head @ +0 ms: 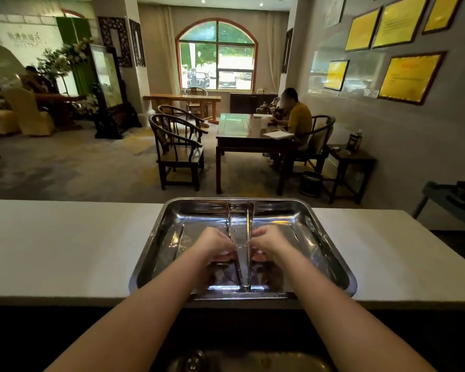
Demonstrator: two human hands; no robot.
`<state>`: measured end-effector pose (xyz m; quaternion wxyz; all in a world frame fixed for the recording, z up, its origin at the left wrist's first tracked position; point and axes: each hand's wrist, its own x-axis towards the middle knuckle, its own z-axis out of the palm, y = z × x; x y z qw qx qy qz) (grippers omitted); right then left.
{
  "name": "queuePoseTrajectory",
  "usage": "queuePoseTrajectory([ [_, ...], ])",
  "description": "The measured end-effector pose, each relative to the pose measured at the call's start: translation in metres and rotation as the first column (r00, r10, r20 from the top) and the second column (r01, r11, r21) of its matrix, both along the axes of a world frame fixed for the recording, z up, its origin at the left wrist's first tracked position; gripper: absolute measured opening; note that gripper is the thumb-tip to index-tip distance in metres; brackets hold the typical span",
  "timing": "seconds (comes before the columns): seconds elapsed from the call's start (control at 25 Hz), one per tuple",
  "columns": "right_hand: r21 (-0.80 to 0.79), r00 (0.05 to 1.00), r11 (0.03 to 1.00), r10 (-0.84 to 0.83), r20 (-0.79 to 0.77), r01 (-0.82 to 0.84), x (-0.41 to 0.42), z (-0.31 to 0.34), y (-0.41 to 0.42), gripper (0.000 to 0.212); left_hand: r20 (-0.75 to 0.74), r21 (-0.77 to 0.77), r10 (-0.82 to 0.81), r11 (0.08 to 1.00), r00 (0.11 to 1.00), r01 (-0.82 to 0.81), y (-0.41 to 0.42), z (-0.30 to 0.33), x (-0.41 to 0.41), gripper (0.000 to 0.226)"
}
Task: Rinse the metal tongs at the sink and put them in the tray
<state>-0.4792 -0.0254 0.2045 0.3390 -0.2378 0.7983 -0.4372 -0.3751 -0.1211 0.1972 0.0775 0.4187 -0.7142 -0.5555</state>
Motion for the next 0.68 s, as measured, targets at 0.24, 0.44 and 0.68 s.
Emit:
queuePoseTrajectory([
  [0.24,0.043,0.998,0.997,-0.056,-0.014,0.057,0.002,-0.003,0.004,0.022,0.058,-0.018,-0.014,1.0,0.998,0.015,0.002,-0.005,-0.001,0.014],
  [0.44,0.176,0.959,0.984,0.037,-0.282,0.014,0.005,0.005,0.004,0.01,0.079,-0.098,-0.05,0.994,0.996,0.057,0.009,0.005,0.006,0.015],
  [0.68,0.52,0.788,0.811,0.494,-0.367,-0.267,0.018,0.058,0.006,0.032,0.553,-0.139,-0.351,0.856,0.756,0.499,0.005,0.064,0.031,0.04],
])
